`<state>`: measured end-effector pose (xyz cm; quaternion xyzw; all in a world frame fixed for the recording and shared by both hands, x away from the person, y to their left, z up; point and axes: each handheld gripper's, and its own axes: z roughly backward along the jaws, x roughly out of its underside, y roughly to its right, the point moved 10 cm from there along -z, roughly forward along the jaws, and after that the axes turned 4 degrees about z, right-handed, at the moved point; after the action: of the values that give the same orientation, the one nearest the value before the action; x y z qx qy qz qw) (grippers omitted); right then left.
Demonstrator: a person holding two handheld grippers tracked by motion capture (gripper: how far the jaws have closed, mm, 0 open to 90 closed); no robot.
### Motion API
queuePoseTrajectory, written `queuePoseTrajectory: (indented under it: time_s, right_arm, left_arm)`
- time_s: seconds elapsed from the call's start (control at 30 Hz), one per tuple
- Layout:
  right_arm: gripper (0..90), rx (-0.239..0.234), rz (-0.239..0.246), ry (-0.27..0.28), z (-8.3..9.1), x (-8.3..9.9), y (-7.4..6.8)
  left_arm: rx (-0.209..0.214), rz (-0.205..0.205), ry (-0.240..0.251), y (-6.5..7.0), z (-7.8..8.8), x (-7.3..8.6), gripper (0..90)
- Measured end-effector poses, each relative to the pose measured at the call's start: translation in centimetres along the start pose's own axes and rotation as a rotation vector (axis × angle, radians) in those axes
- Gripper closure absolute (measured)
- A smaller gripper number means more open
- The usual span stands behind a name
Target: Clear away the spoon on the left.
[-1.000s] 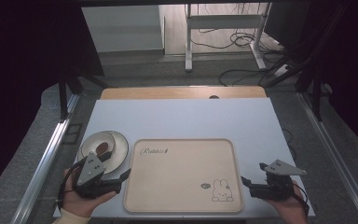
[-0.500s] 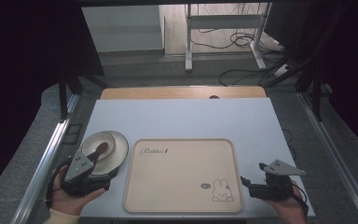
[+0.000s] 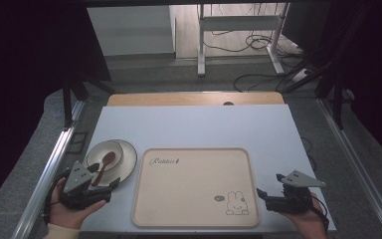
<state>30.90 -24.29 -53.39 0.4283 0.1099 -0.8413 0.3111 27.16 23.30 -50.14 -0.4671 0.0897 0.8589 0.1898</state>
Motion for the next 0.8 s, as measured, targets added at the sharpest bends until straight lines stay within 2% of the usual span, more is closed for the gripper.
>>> queuePoseTrajectory:
  time_s: [0.1,0.33,0.53,0.8]
  right_arm:
    - [14.9,0.002,0.001,-0.001,0.0,0.0,0.1]
    - [14.9,0.002,0.004,-0.002,0.0,0.0,0.0]
    - [14.9,0.003,0.006,-0.005,-0.1,0.1,0.0]
    - [14.9,0.004,0.007,-0.009,-0.1,0.2,0.1]
  left_arm:
    - [-0.012,0.009,0.003,-0.6,0.0,0.4,20.9]
    - [-0.020,-0.013,-0.021,-1.3,-0.3,1.9,22.2]
    - [-0.024,-0.010,-0.038,-1.7,-0.5,2.8,23.9]
    - [-0.040,-0.009,-0.055,-2.3,-0.8,3.7,29.6]
